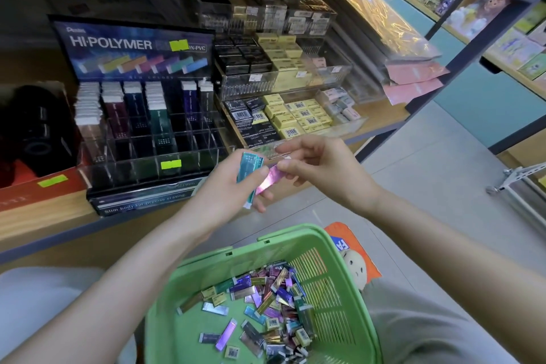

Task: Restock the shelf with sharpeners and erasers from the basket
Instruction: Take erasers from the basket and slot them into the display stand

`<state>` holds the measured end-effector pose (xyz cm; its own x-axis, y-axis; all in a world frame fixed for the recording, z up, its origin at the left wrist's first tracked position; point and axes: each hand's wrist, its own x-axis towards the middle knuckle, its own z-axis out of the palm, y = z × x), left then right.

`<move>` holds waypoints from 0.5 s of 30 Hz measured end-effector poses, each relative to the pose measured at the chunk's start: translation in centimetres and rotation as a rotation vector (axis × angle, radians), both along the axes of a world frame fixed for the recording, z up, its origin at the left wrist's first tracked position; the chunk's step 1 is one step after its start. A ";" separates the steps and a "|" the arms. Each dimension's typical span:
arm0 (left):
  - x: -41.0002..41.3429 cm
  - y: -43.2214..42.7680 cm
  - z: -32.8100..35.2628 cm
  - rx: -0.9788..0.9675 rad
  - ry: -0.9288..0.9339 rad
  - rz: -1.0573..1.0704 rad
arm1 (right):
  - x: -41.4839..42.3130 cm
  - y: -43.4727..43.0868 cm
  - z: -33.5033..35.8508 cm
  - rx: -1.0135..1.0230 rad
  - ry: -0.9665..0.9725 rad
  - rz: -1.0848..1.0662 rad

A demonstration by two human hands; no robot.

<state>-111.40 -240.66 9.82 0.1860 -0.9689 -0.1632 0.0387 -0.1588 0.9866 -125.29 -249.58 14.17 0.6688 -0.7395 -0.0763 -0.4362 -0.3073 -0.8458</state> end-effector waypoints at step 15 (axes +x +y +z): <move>5.3 6.0 2.3 -0.068 0.034 0.220 | 6.5 2.0 3.2 -0.193 -0.234 -0.132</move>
